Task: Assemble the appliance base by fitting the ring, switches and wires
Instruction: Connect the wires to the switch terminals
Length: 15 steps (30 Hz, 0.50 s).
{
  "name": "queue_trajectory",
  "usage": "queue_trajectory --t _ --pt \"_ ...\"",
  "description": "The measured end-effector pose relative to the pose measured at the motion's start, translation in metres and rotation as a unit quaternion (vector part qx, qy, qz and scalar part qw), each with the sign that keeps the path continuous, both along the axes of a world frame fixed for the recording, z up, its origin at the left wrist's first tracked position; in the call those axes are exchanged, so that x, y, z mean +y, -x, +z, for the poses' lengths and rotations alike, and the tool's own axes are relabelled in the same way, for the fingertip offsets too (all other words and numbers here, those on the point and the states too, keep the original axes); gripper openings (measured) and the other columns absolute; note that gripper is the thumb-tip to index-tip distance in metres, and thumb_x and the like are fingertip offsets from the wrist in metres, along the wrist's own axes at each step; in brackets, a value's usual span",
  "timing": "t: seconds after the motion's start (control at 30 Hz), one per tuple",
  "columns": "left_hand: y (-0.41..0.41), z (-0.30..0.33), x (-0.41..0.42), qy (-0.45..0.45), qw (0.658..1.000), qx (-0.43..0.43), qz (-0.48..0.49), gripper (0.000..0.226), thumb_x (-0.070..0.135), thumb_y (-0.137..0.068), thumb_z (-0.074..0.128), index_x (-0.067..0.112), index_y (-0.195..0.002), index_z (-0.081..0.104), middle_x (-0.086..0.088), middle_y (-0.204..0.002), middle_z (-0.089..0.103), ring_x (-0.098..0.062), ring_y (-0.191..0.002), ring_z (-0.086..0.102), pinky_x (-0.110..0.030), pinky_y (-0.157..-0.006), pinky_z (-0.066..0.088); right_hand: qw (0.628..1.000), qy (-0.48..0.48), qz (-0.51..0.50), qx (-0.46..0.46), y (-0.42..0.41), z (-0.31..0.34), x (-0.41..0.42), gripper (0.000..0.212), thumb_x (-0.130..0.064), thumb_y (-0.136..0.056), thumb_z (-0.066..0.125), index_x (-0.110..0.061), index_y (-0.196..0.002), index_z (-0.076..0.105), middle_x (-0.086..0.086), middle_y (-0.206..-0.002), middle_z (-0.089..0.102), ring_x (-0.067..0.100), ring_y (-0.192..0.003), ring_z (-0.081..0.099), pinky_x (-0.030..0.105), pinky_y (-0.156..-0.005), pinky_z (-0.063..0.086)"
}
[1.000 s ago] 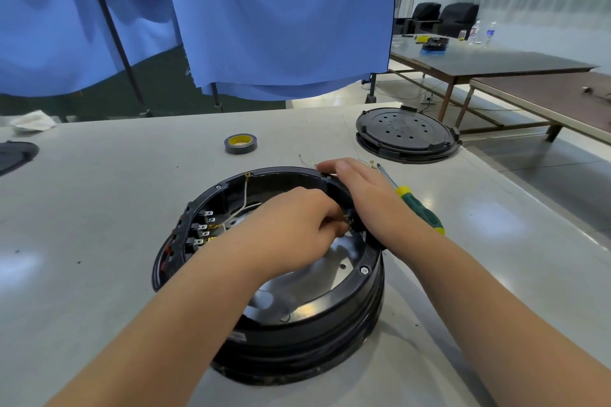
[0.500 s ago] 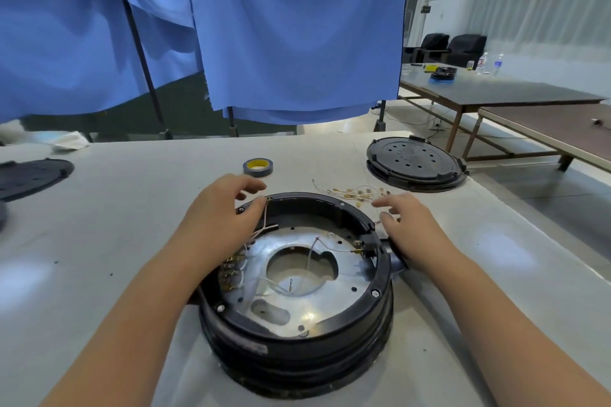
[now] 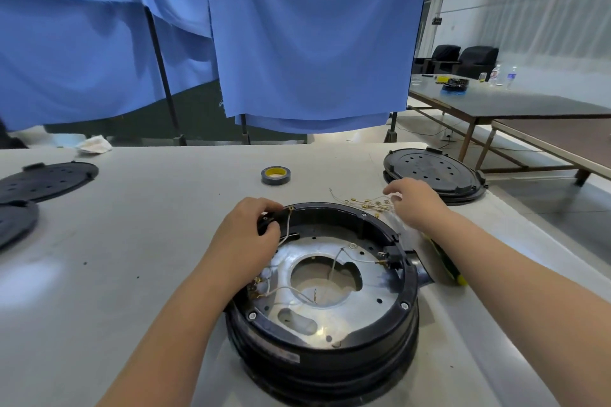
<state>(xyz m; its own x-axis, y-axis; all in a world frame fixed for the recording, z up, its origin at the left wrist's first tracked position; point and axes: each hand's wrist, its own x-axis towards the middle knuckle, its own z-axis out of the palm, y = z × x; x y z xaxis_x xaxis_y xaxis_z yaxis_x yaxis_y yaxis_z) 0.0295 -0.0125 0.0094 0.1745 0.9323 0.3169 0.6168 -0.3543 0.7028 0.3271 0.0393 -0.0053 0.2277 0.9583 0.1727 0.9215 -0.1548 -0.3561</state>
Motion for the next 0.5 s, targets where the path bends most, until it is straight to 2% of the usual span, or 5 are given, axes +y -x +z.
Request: queue_trajectory --t 0.1,0.27,0.37,0.5 --pt "0.0 0.0 0.0 -0.008 1.0 0.004 0.005 0.026 0.014 -0.092 0.052 0.026 -0.113 0.062 0.013 -0.107 0.052 -0.003 -0.095 0.051 -0.011 -0.074 0.039 1.0 0.006 -0.01 0.019 -0.002 -0.006 0.01 0.033 -0.011 -0.098 0.044 -0.018 -0.127 0.057 0.006 -0.13 0.057 0.025 -0.116 0.053 0.041 -0.095 0.046" --pt "-0.002 0.002 -0.002 0.008 1.0 -0.01 0.001 0.024 0.015 -0.093 0.052 0.026 -0.112 0.062 0.011 -0.105 0.053 -0.015 -0.081 0.06 -0.029 -0.078 0.05 0.999 -0.002 -0.026 0.023 0.0 -0.007 0.02 0.027 -0.011 -0.094 0.05 -0.016 -0.117 0.063 0.005 -0.115 0.065 0.025 -0.104 0.058 0.039 -0.088 0.05" --pt "-0.002 0.001 -0.001 0.005 1.0 -0.011 0.001 0.024 0.015 -0.093 0.052 0.026 -0.111 0.062 0.01 -0.107 0.054 -0.013 -0.081 0.059 -0.026 -0.076 0.049 0.999 -0.026 -0.031 0.032 0.001 -0.006 0.022 0.023 -0.009 -0.092 0.052 -0.017 -0.106 0.068 0.003 -0.107 0.068 0.023 -0.096 0.061 0.038 -0.082 0.052" --pt "-0.001 -0.001 0.0 -0.003 1.0 -0.008 0.002 0.024 0.015 -0.093 0.052 0.026 -0.111 0.062 0.013 -0.105 0.053 -0.008 -0.086 0.056 -0.017 -0.074 0.043 0.993 -0.085 -0.027 0.082 0.0 -0.002 0.024 0.021 -0.008 -0.092 0.054 -0.017 -0.101 0.07 0.002 -0.105 0.069 0.02 -0.093 0.062 0.039 -0.084 0.052"
